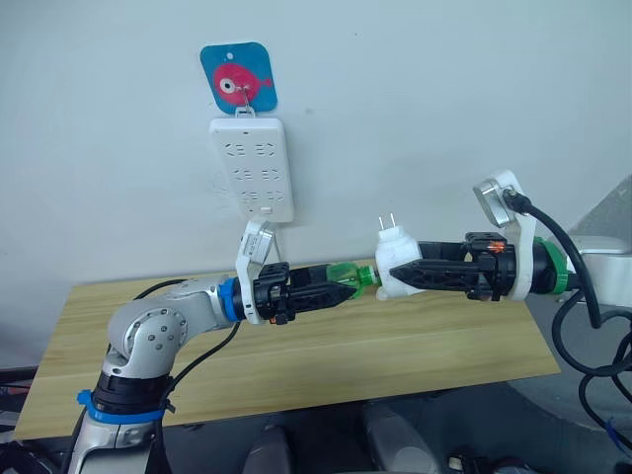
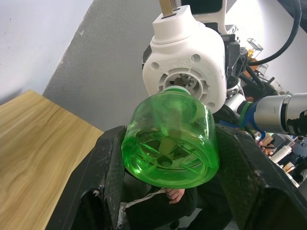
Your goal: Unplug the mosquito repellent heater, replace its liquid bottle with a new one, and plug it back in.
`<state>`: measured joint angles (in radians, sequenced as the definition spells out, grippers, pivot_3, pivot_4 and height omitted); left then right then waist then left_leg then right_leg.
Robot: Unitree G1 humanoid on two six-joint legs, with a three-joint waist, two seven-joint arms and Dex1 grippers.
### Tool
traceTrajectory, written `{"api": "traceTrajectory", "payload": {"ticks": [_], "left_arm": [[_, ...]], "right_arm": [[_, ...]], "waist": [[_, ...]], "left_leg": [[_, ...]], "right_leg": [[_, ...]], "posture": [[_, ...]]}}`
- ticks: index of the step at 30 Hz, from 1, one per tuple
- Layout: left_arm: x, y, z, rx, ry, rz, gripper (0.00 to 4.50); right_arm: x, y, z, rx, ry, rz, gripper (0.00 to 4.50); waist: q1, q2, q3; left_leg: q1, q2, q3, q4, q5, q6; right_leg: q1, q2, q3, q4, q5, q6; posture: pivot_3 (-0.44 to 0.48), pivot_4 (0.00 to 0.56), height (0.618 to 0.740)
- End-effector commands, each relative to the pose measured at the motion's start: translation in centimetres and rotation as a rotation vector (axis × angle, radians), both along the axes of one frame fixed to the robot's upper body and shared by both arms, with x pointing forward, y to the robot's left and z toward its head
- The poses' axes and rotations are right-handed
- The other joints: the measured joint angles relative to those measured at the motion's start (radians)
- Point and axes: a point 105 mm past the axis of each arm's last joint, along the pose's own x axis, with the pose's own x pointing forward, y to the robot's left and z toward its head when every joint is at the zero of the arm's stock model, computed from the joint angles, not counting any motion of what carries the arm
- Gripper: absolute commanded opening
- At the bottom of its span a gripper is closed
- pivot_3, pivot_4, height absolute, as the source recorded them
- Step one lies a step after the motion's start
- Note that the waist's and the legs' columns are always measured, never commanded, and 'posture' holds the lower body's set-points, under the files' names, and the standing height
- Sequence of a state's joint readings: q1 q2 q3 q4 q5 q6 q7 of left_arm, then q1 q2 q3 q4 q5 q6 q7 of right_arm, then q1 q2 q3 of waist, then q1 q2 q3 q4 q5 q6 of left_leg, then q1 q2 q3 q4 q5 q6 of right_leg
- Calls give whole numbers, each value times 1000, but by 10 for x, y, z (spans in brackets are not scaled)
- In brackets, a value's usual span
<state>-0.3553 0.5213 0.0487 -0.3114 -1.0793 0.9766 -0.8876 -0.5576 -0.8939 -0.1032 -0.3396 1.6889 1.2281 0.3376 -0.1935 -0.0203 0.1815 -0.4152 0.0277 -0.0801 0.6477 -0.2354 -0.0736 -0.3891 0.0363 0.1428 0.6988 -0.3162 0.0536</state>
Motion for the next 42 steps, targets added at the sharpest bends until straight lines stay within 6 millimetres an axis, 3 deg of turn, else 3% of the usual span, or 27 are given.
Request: {"api": "traceTrajectory", "payload": {"ticks": [1,18,33,42], "left_arm": [[-8,-9,12,-41,-49,-51,2400],[-12,-13,13,-53,-48,-73,2400],[-16,2,11,-14,-26,-81,2400],[-15,-1,10,-29,-20,-75,2400]], "right_arm": [[-14,13,3,33,11,101,3087],[-17,19,1,37,1,117,3087],[0,-9,11,-18,-56,39,3087],[-1,-7,11,20,-43,40,3087]], "waist": [[0,0,-1],[0,0,-18],[2,2,-24],[2,2,-27]], "left_leg": [[0,0,0,0,0,0],[0,0,0,0,0,0],[0,0,0,1,0,0],[0,0,0,1,0,0]], "right_leg": [[0,0,0,0,0,0],[0,0,0,0,0,0],[1,0,0,0,0,0],[1,0,0,0,0,0]], "posture": [[-175,91,740],[-170,88,740],[-165,78,740],[-165,78,740]]}}
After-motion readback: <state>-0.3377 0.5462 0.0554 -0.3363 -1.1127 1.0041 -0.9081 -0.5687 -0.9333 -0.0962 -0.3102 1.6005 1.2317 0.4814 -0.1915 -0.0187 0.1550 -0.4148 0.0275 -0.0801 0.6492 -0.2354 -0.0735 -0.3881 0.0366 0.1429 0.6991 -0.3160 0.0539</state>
